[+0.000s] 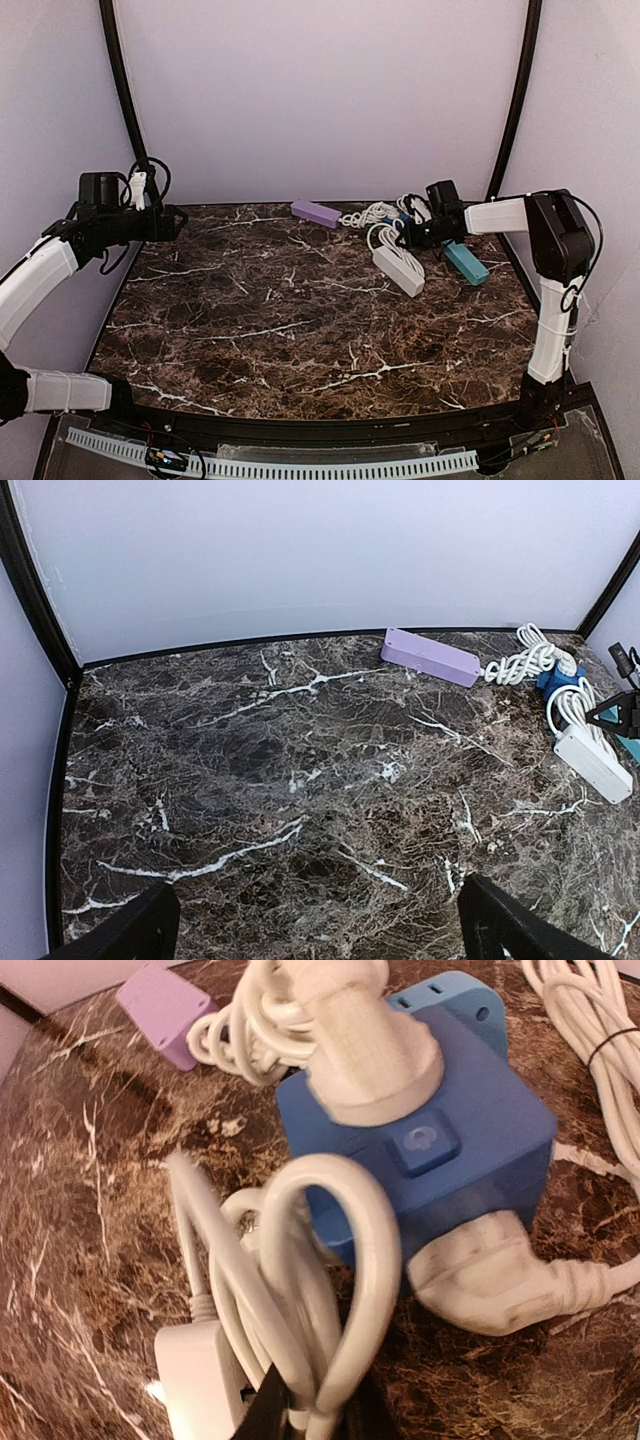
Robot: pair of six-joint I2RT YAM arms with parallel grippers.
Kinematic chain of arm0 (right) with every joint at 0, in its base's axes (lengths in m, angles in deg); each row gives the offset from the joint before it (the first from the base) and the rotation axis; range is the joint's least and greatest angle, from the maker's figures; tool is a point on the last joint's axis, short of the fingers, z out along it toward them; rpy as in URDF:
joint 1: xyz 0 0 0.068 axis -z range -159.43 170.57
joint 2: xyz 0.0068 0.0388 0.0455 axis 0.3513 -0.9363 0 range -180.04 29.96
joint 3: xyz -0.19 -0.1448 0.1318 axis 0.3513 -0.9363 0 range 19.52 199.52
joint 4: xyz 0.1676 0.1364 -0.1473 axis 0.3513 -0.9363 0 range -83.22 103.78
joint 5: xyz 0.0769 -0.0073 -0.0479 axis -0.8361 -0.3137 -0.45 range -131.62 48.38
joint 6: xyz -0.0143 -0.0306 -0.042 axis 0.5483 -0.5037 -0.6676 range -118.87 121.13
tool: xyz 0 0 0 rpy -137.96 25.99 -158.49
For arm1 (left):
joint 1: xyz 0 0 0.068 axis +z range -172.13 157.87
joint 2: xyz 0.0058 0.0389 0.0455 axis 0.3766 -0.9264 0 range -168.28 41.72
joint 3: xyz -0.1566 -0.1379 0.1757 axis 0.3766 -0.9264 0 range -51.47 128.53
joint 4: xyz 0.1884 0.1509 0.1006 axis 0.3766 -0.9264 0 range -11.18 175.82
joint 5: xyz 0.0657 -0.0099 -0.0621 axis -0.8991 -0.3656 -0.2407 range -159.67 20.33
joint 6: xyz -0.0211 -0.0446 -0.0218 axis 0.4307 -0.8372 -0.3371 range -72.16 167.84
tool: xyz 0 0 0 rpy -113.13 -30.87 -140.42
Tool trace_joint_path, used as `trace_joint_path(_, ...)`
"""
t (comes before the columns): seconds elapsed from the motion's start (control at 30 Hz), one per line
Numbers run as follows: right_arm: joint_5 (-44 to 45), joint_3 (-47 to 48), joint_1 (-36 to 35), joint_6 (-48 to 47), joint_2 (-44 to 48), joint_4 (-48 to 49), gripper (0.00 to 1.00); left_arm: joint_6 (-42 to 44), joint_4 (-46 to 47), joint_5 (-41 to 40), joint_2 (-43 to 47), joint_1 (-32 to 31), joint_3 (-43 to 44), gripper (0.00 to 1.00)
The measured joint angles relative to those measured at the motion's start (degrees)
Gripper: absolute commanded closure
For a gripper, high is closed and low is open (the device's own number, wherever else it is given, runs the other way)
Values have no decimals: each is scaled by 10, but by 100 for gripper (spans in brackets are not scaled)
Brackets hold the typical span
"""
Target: Pull the plug off the socket
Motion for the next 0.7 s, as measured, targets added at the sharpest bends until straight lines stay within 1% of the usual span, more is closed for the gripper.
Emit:
trace_joint_path(0.03, 4, 0, -2, 5, 0, 4, 100, 0, 0, 0, 0, 0, 0, 0)
trace_joint_path(0.17, 14, -15, -16, -1, 4, 29, 100, 0, 0, -2, -1, 0, 0, 0)
trace_joint_path(0.33, 21, -65, -32, -3, 35, 61, 100, 0, 0, -2, -2, 0, 0, 0)
trace_joint_path(0.53, 28, -111, -66, -3, 78, 64, 100, 0, 0, 12, -14, 0, 0, 0)
trace_joint_path(0.7, 27, -127, -117, 0, 97, 52, 100, 1, 1, 38, -16, -4, -1, 0)
